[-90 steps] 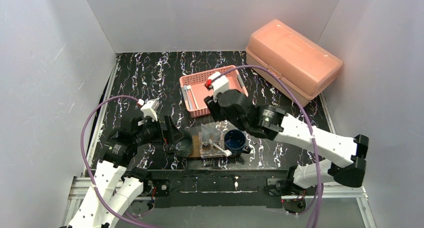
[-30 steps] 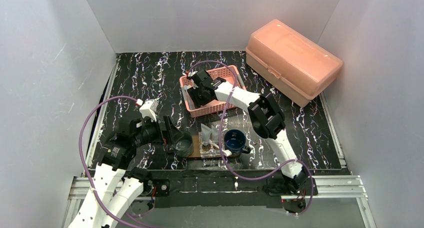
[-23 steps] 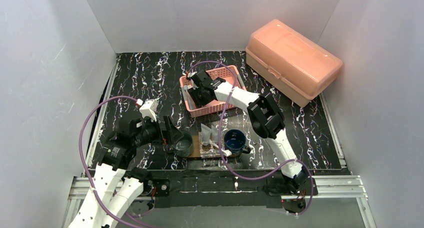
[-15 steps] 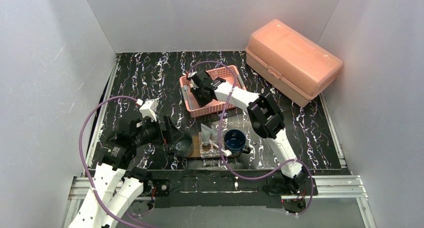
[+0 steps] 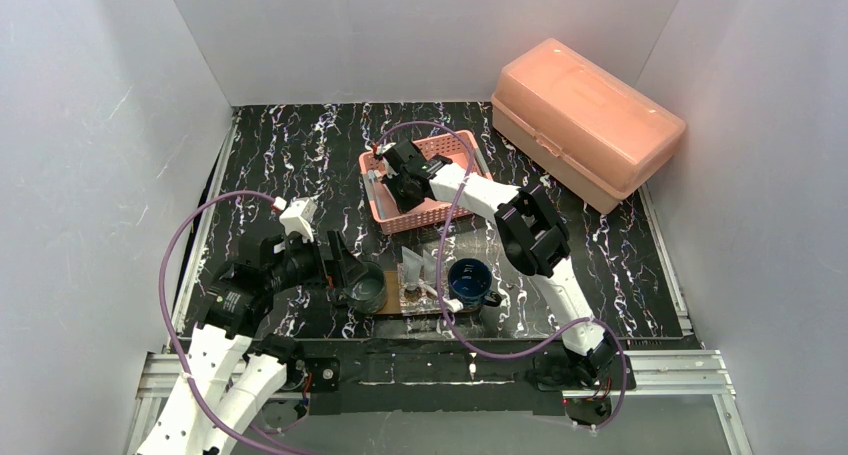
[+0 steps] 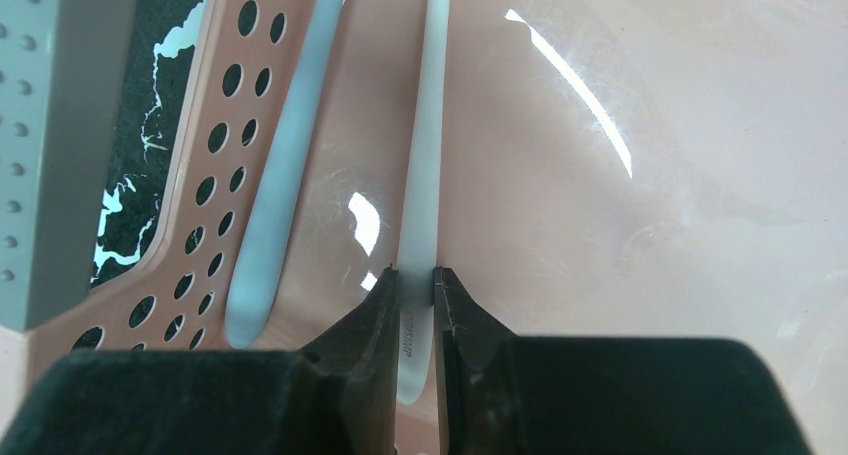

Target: Prepare toiletry sets of a toothbrush and toothpaste on the tray

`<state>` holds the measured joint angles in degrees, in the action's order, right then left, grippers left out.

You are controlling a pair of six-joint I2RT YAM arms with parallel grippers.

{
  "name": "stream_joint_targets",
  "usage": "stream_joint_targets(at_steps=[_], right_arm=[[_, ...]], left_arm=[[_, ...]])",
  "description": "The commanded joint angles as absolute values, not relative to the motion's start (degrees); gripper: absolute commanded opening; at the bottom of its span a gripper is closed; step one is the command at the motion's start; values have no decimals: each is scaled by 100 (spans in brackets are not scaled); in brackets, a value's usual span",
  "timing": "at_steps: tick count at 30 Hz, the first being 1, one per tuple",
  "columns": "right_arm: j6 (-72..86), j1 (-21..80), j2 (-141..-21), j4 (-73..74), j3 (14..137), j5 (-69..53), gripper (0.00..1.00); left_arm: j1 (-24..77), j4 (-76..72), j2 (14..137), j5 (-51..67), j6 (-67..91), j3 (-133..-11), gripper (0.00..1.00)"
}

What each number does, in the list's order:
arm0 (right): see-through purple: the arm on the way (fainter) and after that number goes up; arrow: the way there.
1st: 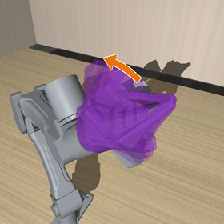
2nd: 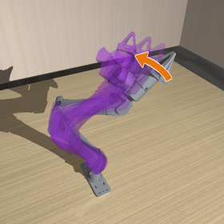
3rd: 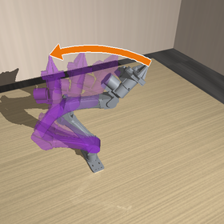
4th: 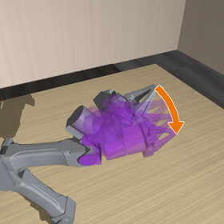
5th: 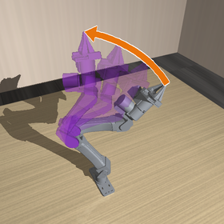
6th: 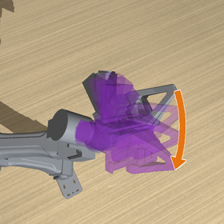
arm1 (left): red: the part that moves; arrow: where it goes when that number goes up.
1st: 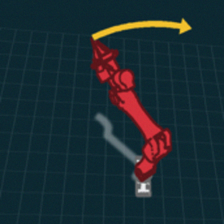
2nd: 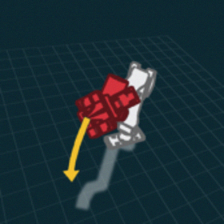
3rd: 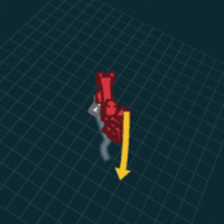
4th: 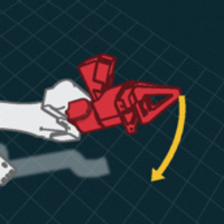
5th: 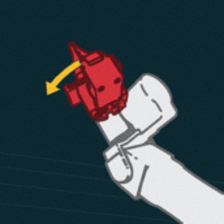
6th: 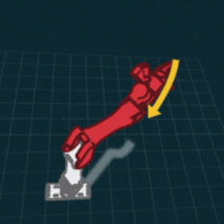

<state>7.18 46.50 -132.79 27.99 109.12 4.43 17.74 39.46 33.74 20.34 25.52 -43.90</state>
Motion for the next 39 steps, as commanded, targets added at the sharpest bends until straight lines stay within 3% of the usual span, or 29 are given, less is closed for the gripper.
stream_joint_targets(at_steps=[1, 24, 25, 28, 30, 39], right_arm=[[567, 4641, -13098, 2690, 10793, 500, 1], [291, 4641, -12143, 2660, 10552, 876, 1], [316, 4641, -12146, 2608, 10513, 821, 5], [399, 4641, -12237, 2546, 10469, 712, 32], [431, 4641, -12310, 2512, 10484, 672, 41], [389, 4641, -12659, 2471, 10653, 630, 49]], left_arm=[[1740, 3946, 3393, 2058, 2461, -4348, 98], [1739, 3946, 3420, 2057, 2470, -4342, 98], [1735, 3946, 3417, 2057, 2470, -4344, 98], [1732, 3948, 3418, 2065, 2470, -4336, 98], [1739, 3946, 3415, 2072, 2470, -4341, 98], [1732, 3951, 3434, 2106, 2461, -4351, 98]])
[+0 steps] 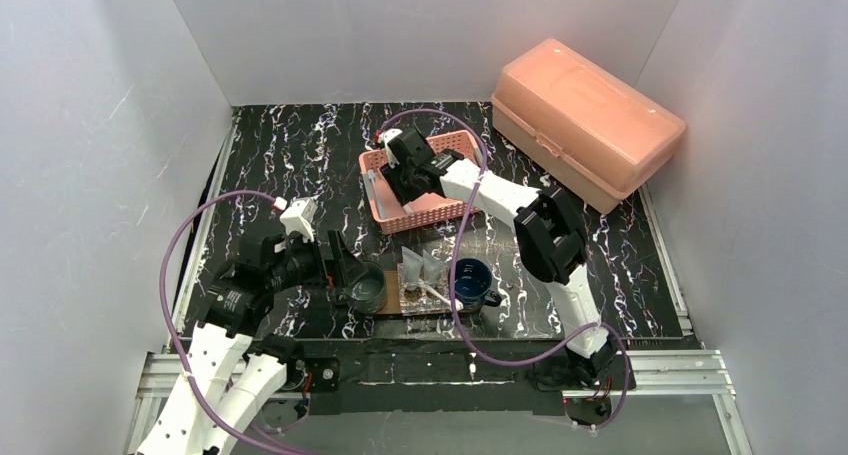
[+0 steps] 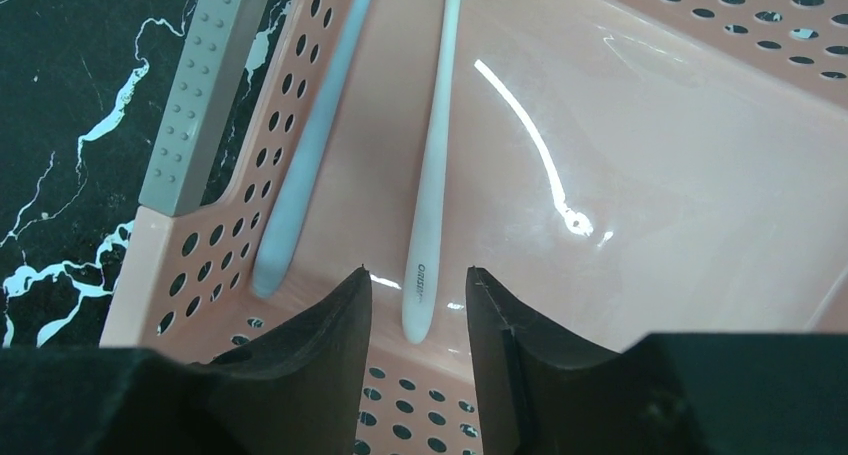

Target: Prepare toiletry sets of a toothbrush and toothpaste on the tray

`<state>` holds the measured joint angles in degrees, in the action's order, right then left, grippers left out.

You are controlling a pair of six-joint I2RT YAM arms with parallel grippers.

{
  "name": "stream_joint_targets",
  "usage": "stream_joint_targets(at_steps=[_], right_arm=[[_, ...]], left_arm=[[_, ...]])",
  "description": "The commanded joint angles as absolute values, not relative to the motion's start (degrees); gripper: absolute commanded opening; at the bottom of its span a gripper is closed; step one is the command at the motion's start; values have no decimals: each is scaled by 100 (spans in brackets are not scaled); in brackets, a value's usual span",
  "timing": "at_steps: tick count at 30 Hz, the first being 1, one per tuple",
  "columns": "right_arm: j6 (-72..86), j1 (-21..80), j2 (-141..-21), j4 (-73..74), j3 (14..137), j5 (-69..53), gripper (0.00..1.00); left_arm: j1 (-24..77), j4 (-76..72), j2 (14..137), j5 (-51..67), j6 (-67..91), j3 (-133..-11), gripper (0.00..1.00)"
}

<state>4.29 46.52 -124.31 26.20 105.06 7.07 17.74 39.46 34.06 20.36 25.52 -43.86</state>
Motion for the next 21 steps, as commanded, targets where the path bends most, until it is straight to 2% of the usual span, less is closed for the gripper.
stream_joint_targets(at_steps=[1, 16, 21], right_arm=[[380, 4641, -12717, 2484, 10683, 625, 49], [305, 4641, -13210, 2554, 10866, 523, 52], [231, 4641, -13318, 2626, 10820, 562, 48]], left_arm=[[1728, 3947, 3443, 2109, 2461, -4351, 98], [1714, 3920, 3450, 2184, 2452, -4350, 98], [1703, 3915, 3440, 2188, 2452, -4341, 98]])
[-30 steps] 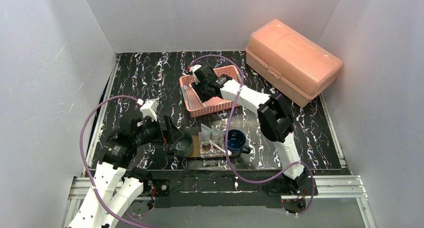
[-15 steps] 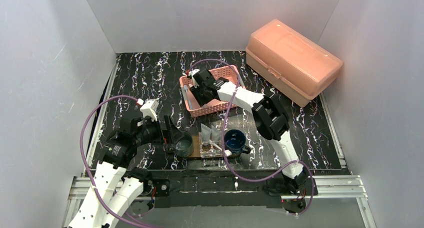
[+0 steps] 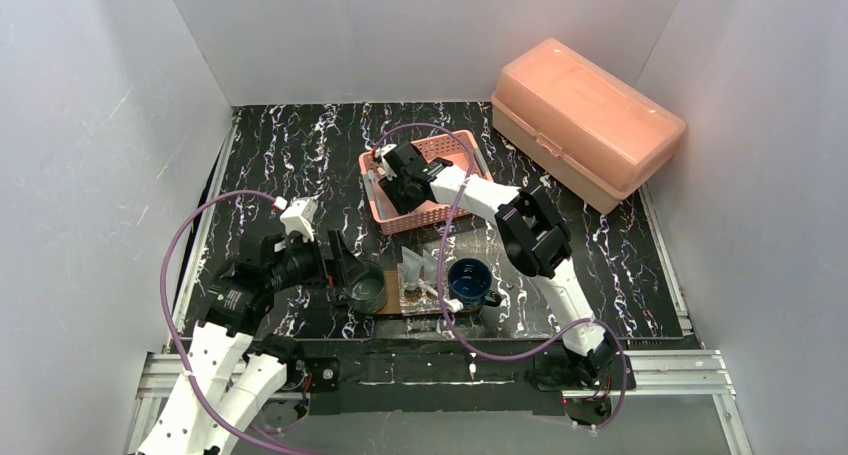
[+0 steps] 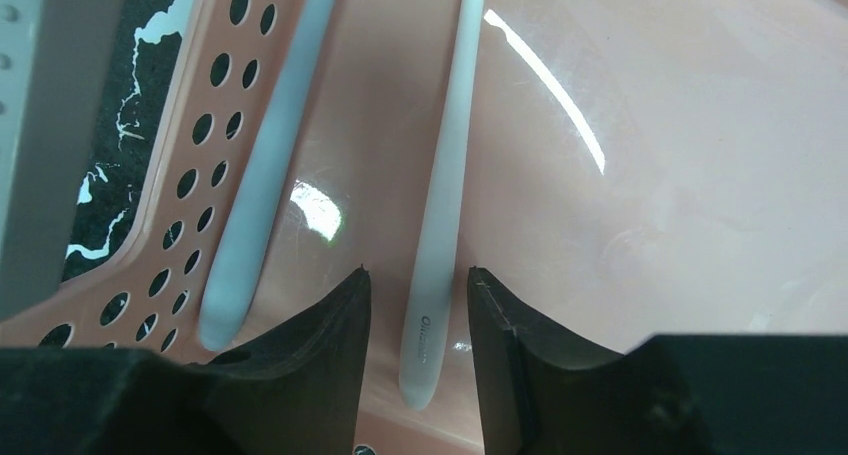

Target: Prepare toiletry sets of a toothbrush and toothpaste on the tray

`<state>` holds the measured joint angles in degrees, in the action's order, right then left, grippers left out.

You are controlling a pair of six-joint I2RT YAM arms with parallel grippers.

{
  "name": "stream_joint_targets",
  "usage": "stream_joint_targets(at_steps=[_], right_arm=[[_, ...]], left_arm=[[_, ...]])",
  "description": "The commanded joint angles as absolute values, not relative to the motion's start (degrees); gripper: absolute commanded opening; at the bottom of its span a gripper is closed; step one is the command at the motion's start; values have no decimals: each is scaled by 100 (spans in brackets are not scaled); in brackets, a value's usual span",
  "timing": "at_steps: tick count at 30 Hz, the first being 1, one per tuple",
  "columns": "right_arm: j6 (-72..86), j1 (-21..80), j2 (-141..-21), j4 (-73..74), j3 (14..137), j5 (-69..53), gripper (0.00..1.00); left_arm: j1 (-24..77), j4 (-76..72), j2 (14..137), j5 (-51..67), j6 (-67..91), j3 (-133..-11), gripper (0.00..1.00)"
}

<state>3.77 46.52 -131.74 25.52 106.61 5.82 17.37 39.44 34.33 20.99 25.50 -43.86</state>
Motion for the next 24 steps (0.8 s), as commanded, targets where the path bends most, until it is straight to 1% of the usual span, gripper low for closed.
stream_joint_targets(at_steps=[1, 4, 10, 13, 14, 24], right_arm=[[215, 4641, -13336, 2634, 10814, 557, 46], [186, 4641, -13388, 2670, 10798, 529, 40], [131, 4641, -13473, 2754, 10823, 468, 17], [99, 4642, -13453, 2724, 10803, 467, 3], [87, 4641, -13436, 2711, 10801, 474, 1], [25, 4641, -13038, 2647, 10839, 736, 1]], left_arm=[[1705, 3919, 3437, 2188, 2452, -4343, 98], [1703, 3919, 3443, 2188, 2452, -4343, 98], [1702, 3920, 3447, 2180, 2452, -4340, 98], [1696, 3920, 3454, 2179, 2452, -4341, 98], [1696, 3920, 3454, 2180, 2455, -4342, 98], [1687, 3920, 3465, 2180, 2452, -4342, 98]])
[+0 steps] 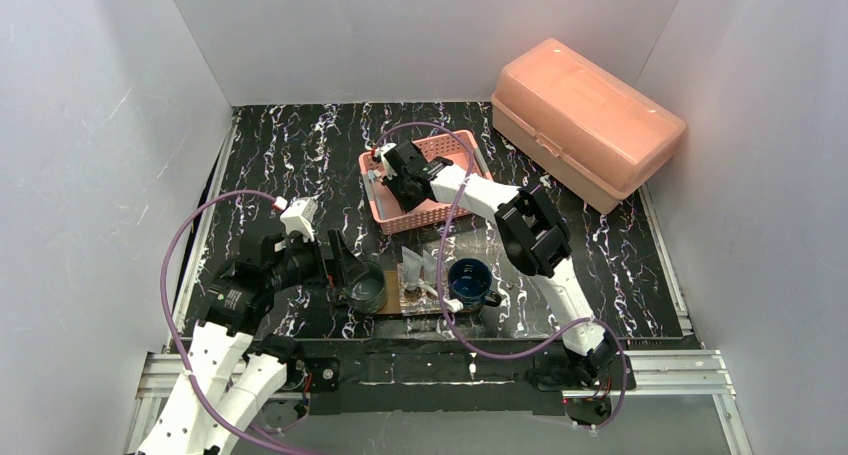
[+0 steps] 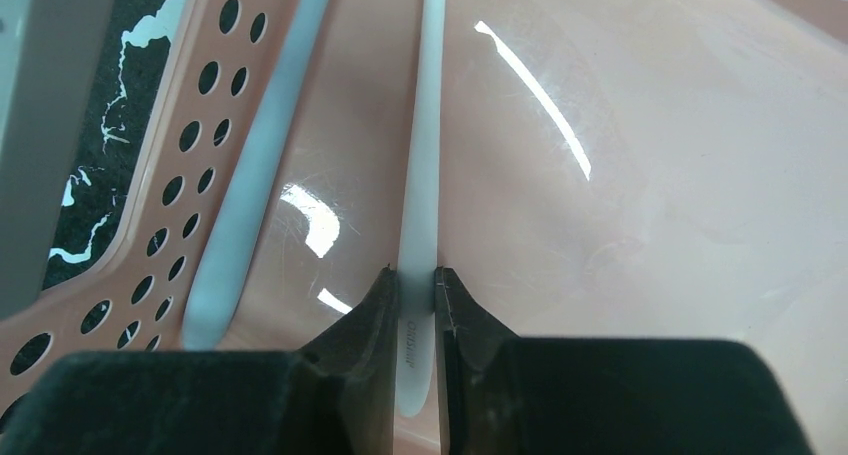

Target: Prepare toiletry sets of a toothbrush and toothpaste on the tray

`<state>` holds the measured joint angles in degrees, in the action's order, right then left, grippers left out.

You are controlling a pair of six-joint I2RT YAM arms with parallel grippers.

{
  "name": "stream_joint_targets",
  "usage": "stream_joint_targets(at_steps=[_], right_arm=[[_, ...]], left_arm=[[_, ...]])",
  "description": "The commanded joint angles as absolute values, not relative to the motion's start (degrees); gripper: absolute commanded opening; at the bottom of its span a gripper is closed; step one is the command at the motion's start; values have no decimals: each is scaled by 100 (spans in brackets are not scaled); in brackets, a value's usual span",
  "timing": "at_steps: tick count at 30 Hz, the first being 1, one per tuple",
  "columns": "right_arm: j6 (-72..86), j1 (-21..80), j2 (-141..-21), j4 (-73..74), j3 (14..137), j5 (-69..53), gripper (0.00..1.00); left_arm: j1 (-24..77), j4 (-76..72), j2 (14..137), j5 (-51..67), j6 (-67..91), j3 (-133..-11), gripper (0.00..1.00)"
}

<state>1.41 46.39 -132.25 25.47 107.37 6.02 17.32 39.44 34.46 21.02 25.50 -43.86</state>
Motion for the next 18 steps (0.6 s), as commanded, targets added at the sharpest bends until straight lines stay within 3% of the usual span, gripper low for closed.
stream_joint_targets(at_steps=[1, 18], right_arm=[[23, 4641, -12984, 2647, 10843, 779, 1], [-277, 4641, -12229, 2784, 10900, 1181, 1]], left_arm=[[1687, 3920, 3471, 2180, 2452, -4341, 98], [1668, 3920, 3489, 2180, 2452, -4342, 98]])
